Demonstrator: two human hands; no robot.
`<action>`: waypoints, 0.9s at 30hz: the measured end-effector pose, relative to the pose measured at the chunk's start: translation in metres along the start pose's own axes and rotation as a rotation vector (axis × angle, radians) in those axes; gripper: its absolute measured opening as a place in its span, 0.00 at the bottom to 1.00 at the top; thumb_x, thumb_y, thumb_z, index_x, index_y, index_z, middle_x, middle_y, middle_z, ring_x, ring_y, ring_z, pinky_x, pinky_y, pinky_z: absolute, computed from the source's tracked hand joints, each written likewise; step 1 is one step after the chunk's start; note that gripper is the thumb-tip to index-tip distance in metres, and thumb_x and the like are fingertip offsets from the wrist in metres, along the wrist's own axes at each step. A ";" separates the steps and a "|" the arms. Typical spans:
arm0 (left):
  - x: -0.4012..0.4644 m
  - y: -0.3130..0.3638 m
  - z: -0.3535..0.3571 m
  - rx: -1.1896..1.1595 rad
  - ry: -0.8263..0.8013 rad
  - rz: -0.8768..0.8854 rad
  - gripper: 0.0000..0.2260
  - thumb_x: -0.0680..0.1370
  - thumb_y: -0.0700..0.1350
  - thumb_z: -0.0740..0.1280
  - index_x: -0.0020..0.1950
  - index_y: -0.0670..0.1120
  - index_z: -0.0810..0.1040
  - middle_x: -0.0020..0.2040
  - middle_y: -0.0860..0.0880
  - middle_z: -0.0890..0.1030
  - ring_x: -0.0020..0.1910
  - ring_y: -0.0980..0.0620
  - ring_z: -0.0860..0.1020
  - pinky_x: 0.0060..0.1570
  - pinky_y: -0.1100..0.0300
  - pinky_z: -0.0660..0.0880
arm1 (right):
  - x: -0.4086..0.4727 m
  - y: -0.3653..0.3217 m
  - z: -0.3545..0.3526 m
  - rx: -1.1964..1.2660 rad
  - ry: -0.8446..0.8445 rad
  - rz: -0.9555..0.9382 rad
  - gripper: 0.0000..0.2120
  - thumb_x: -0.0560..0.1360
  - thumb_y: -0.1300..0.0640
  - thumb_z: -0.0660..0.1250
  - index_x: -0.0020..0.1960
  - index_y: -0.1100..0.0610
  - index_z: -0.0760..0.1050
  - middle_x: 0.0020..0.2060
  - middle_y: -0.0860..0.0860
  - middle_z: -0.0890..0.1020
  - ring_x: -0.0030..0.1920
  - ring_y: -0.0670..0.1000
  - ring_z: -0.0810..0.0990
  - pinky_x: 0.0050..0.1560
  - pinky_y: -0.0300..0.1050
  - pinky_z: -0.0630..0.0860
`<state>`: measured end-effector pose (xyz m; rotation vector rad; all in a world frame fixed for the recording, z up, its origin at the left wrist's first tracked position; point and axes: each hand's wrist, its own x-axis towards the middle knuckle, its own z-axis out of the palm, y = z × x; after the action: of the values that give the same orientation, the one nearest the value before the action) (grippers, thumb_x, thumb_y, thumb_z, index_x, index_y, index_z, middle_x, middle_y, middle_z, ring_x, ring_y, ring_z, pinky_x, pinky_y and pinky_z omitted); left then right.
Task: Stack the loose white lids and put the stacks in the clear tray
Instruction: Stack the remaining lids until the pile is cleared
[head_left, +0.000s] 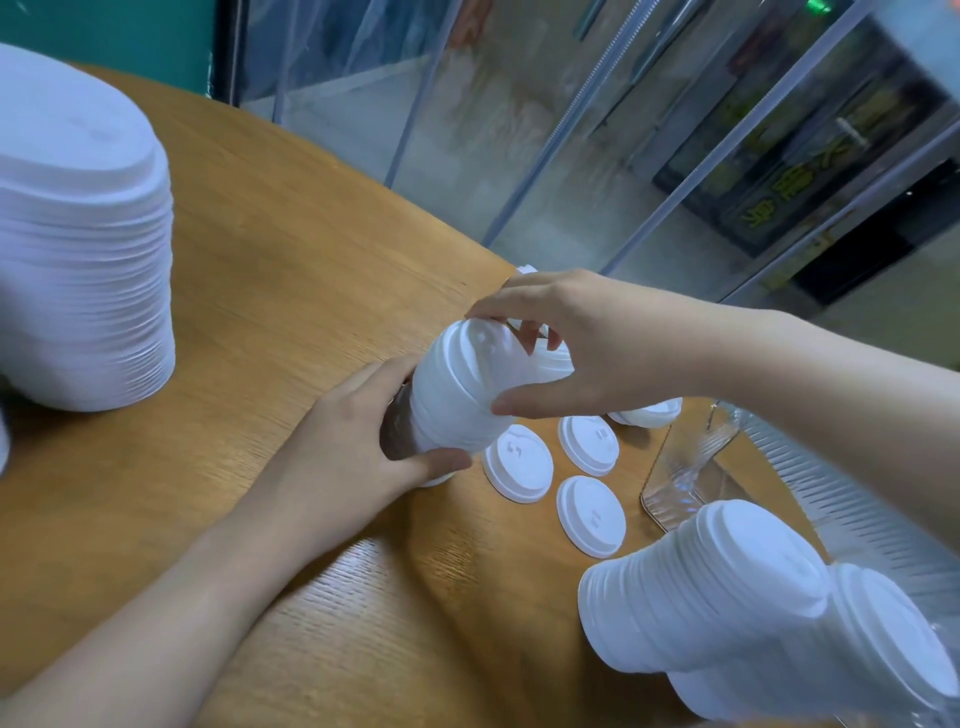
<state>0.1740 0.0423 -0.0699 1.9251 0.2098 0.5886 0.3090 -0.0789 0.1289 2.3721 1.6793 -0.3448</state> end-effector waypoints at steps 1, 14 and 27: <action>0.000 0.001 0.000 -0.002 0.001 -0.004 0.34 0.65 0.67 0.78 0.69 0.64 0.73 0.57 0.65 0.78 0.57 0.62 0.77 0.58 0.56 0.76 | 0.001 0.000 0.000 0.003 0.001 -0.006 0.36 0.71 0.32 0.69 0.75 0.46 0.70 0.63 0.39 0.76 0.55 0.43 0.79 0.56 0.45 0.80; 0.001 0.014 -0.001 -0.088 0.008 0.027 0.33 0.67 0.62 0.78 0.70 0.63 0.72 0.59 0.68 0.78 0.60 0.62 0.77 0.60 0.53 0.77 | 0.000 0.003 0.001 0.049 0.001 0.007 0.37 0.71 0.31 0.68 0.76 0.47 0.71 0.63 0.40 0.77 0.54 0.39 0.78 0.53 0.32 0.75; 0.000 0.013 -0.002 -0.047 0.014 0.045 0.34 0.68 0.60 0.79 0.72 0.61 0.71 0.61 0.65 0.78 0.61 0.62 0.75 0.61 0.56 0.75 | -0.009 0.013 -0.001 0.159 -0.075 0.119 0.55 0.61 0.25 0.72 0.81 0.40 0.54 0.64 0.33 0.74 0.58 0.35 0.77 0.57 0.34 0.76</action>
<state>0.1718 0.0386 -0.0576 1.8847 0.1610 0.6321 0.3185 -0.0912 0.1327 2.5239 1.5222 -0.5575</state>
